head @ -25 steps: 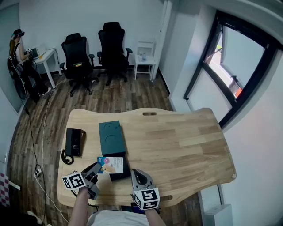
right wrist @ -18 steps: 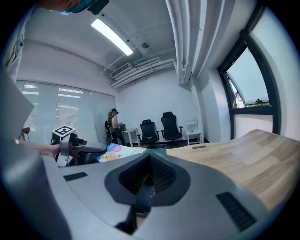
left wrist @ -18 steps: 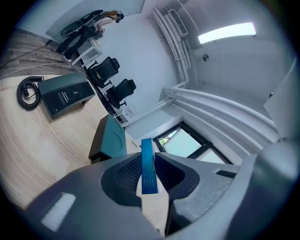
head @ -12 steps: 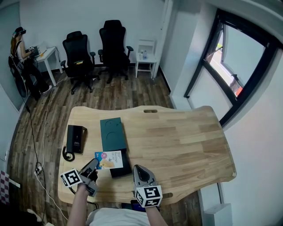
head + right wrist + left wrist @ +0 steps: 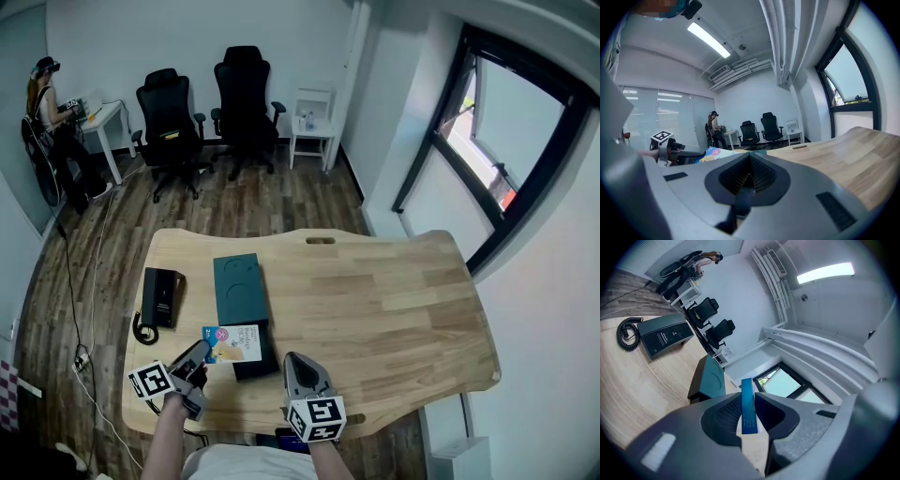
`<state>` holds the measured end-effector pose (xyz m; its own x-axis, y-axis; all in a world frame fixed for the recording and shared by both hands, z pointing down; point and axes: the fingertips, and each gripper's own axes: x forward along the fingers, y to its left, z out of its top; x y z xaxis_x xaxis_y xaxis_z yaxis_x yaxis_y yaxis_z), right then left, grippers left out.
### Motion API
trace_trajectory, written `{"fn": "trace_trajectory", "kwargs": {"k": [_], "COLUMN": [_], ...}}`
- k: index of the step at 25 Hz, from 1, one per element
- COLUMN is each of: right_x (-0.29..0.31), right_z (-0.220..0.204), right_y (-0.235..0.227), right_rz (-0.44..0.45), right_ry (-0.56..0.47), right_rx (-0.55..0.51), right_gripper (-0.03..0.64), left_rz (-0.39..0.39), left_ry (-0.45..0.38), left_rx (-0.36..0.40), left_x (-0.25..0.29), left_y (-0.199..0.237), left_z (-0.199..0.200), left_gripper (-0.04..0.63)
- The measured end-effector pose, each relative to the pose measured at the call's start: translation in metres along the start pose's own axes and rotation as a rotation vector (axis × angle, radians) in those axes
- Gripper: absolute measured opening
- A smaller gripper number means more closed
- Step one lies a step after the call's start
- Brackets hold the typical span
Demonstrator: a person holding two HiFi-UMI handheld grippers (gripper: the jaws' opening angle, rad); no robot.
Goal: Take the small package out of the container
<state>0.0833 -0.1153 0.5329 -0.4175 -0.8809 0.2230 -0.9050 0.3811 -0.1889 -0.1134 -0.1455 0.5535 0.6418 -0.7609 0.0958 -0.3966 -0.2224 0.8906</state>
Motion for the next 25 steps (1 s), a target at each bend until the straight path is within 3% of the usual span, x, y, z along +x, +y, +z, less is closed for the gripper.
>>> {"fn": "trace_trajectory", "kwargs": {"k": [2,7,12,15,25], "right_x": [0.000,0.001,-0.001,0.001,0.002], "right_z": [-0.001,-0.001,0.000,0.000,-0.005], "right_y": [-0.001,-0.006,-0.006,-0.007,-0.006], "right_rz": [-0.003,-0.004,-0.008,-0.011,-0.017], "right_ry": [0.005,0.006,0.003,0.004,0.016], "right_rx": [-0.014,-0.014,-0.018,-0.019,-0.025], "right_gripper": [0.003,0.003,0.003,0.003,0.003], "left_rz": [-0.003,0.054,0.005,0.016,-0.015], "left_ry": [0.002,0.030,0.016,0.024,0.004], "left_rx": [-0.008,0.102,-0.001,0.044,-0.014], "left_x": [0.002,0.002,0.006,0.005,0.004], "left_y": [-0.001,0.010,0.001,0.005,0.003], "left_z": [-0.001,0.002,-0.005,-0.001,0.000], "left_gripper": [0.091,0.091,0.091,0.091,0.092]}}
